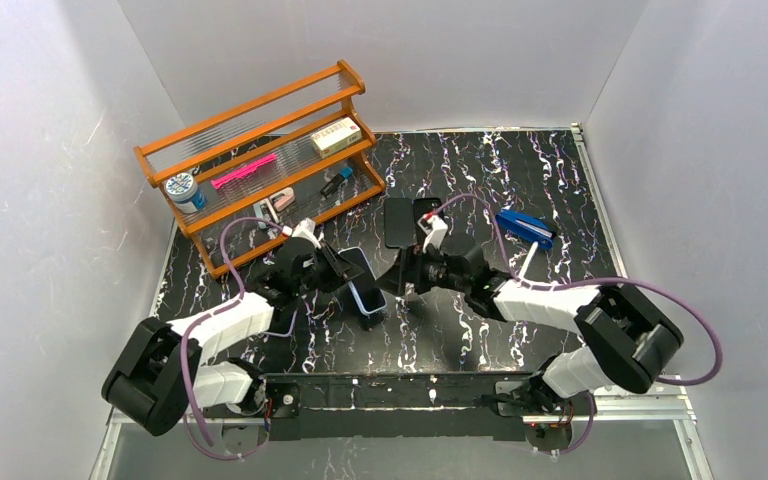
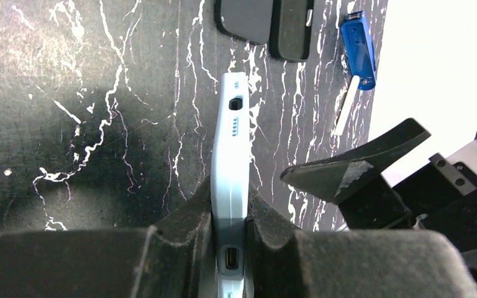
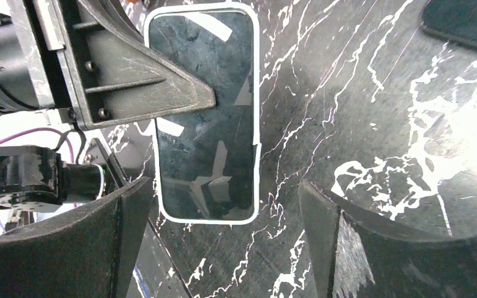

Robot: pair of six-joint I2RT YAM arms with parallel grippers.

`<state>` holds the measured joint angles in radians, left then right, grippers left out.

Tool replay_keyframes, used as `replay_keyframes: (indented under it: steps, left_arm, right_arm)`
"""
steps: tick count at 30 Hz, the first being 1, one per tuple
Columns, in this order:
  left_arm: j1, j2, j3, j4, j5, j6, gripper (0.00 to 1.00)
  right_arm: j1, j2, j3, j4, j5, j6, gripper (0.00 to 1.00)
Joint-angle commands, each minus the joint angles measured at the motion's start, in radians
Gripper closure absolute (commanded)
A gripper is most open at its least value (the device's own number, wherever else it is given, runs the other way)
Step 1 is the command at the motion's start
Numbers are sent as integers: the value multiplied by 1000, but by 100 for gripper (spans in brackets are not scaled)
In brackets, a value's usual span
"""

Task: Take the phone out of the phone case
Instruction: Pick up the phone at the center of the board.

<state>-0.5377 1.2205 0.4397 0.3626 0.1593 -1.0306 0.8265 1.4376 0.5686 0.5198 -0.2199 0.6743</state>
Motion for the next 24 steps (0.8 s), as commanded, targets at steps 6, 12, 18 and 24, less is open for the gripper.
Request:
replay_keyframes:
  steps: [6,12,18,24]
  left_arm:
    - [11,-131,24,113,49,51,100]
    - [19,-181,27,207,86,6,100]
    - [20,-211,45,234,164,7,100]
    - [21,-232,70,241,238,43,100]
  right_arm:
    - [-74,-133,-66,39,-116,-6,6]
    - [-186,-165,-120,127,-284,52,9]
    - [-205,-164,-116,199,-442,28,14]
    - [-205,-180,-67,143,-554,-77,22]
